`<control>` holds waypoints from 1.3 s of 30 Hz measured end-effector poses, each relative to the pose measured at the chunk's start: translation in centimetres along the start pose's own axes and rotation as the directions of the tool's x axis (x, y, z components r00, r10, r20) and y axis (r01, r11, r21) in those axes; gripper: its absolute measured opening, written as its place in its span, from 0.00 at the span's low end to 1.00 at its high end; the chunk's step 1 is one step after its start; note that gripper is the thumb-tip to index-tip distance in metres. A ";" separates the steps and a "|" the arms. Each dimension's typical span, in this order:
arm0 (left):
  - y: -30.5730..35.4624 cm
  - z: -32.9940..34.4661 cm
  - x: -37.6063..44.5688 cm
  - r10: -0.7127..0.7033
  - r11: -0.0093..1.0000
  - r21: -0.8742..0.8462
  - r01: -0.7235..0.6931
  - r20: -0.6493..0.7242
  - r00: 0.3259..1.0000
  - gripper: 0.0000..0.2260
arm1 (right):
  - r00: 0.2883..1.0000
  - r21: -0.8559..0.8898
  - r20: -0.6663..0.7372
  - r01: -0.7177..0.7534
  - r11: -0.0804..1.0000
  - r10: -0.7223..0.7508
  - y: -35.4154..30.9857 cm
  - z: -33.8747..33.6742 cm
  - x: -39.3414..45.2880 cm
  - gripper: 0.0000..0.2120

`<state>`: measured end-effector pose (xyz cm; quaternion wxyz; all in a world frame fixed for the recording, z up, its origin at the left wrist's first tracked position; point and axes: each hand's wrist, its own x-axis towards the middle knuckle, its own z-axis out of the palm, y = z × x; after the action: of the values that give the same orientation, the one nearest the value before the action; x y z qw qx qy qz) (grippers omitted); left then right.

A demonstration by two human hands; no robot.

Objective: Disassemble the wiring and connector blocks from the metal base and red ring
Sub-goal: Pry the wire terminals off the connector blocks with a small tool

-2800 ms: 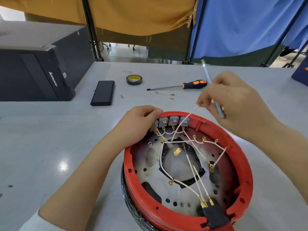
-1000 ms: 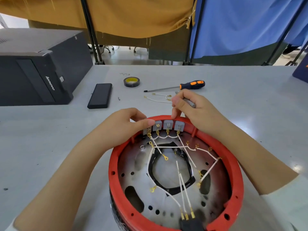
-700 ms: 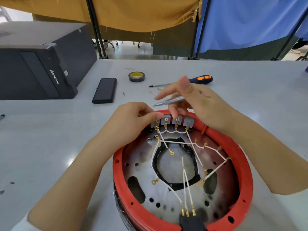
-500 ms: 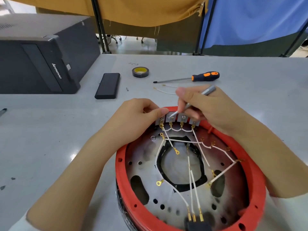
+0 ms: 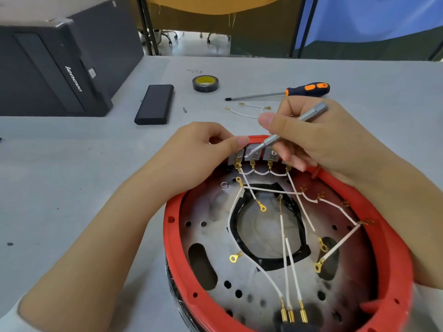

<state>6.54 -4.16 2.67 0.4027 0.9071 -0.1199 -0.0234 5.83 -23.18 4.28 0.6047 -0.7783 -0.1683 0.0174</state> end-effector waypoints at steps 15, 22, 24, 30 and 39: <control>-0.2 0.0 0.3 0.012 1.000 0.006 -0.012 -0.013 1.000 0.15 | 0.999 -0.200 0.025 -0.021 0.980 0.026 0.3 0.5 0.3 0.13; -0.3 0.1 0.3 0.042 0.999 -0.013 -0.042 -0.004 0.999 0.17 | 1.000 -0.210 0.020 -0.018 0.978 0.022 0.1 0.5 0.1 0.13; -0.4 0.0 0.3 0.040 0.999 -0.002 -0.040 -0.014 0.999 0.15 | 1.000 -0.234 0.017 -0.017 0.972 0.022 0.1 0.6 0.0 0.13; -0.3 0.1 0.3 0.043 0.999 0.024 -0.042 -0.020 0.999 0.15 | 1.000 -0.269 0.020 0.003 0.963 0.002 0.3 1.0 0.2 0.09; -0.3 0.2 0.3 0.041 0.999 0.010 -0.040 -0.034 0.999 0.15 | 1.000 -0.268 -0.001 -0.019 0.963 0.020 0.4 1.2 1.1 0.12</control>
<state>6.89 -4.16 2.35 0.4009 0.9066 -0.1315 0.0007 6.71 -21.78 3.77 0.4937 -0.8544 -0.1620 0.0010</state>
